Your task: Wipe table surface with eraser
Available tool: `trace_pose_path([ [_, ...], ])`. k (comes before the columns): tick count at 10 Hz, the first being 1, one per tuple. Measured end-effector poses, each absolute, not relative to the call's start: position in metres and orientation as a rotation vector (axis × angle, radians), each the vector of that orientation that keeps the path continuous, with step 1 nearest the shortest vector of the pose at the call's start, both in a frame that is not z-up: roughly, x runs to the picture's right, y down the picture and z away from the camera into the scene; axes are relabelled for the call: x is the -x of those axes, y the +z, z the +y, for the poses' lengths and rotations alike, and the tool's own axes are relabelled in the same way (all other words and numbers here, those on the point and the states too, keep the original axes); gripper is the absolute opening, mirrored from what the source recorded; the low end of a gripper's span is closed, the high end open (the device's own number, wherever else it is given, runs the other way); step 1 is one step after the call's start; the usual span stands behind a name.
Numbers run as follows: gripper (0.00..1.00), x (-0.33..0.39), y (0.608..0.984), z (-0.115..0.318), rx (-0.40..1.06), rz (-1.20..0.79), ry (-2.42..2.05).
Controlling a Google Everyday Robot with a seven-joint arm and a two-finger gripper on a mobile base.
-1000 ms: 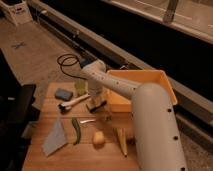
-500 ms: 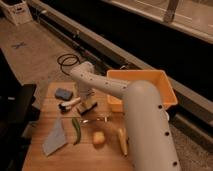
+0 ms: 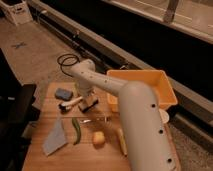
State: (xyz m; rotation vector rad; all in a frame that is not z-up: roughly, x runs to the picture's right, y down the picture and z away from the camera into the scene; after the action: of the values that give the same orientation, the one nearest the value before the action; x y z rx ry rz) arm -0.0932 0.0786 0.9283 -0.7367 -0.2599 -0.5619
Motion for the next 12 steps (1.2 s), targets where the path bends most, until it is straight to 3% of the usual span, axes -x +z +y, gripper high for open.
trace_pose_path([
  [7, 0.00, 0.063, 0.932, 0.081, 0.751, -0.213, -0.530],
  [12, 0.00, 0.104, 0.890, 0.109, 0.727, -0.276, -0.609],
])
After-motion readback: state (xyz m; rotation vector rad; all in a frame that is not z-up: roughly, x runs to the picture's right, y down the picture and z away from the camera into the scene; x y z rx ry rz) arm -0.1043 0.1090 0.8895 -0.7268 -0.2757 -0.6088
